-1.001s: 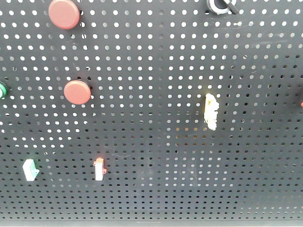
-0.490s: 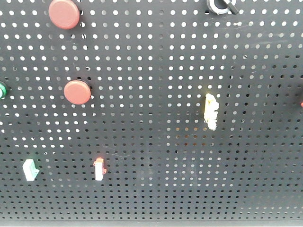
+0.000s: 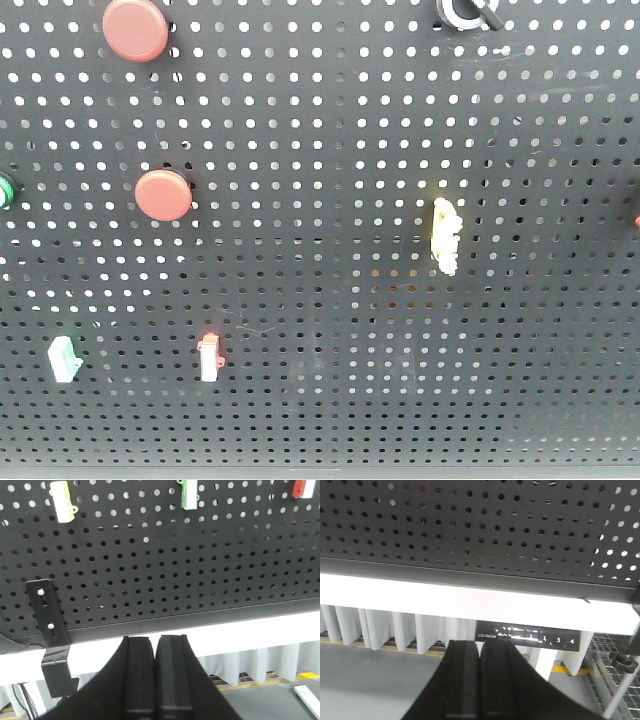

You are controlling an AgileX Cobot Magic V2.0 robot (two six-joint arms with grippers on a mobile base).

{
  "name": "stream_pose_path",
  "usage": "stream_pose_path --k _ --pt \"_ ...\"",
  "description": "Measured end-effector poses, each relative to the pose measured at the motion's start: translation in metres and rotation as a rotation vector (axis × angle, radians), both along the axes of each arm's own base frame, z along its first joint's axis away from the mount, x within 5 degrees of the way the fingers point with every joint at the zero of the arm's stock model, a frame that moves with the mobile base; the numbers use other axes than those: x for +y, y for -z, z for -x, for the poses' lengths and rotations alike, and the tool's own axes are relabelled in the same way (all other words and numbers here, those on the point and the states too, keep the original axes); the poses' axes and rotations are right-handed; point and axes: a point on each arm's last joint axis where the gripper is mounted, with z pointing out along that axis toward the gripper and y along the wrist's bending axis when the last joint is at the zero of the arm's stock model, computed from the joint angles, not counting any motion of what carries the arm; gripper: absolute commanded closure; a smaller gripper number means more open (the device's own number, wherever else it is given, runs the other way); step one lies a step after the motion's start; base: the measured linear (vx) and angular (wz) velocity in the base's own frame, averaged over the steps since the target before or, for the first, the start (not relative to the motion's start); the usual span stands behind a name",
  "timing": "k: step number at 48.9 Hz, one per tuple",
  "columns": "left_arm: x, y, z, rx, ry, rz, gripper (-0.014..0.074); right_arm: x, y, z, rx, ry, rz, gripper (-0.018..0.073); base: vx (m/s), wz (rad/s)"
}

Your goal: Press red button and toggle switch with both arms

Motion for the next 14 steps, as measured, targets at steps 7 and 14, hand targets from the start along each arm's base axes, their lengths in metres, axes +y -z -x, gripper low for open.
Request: stream_pose_path --k 7,14 --pt "0.0 0.0 0.0 0.0 0.0 0.0 0.0594 0.0 0.0 0.0 0.0 0.0 0.0 0.0562 0.0 0.0" --pt "0.0 0.0 0.0 0.0 0.0 0.0 0.0594 0.0 0.0 0.0 0.0 0.0 0.002 0.0562 0.0 0.0"
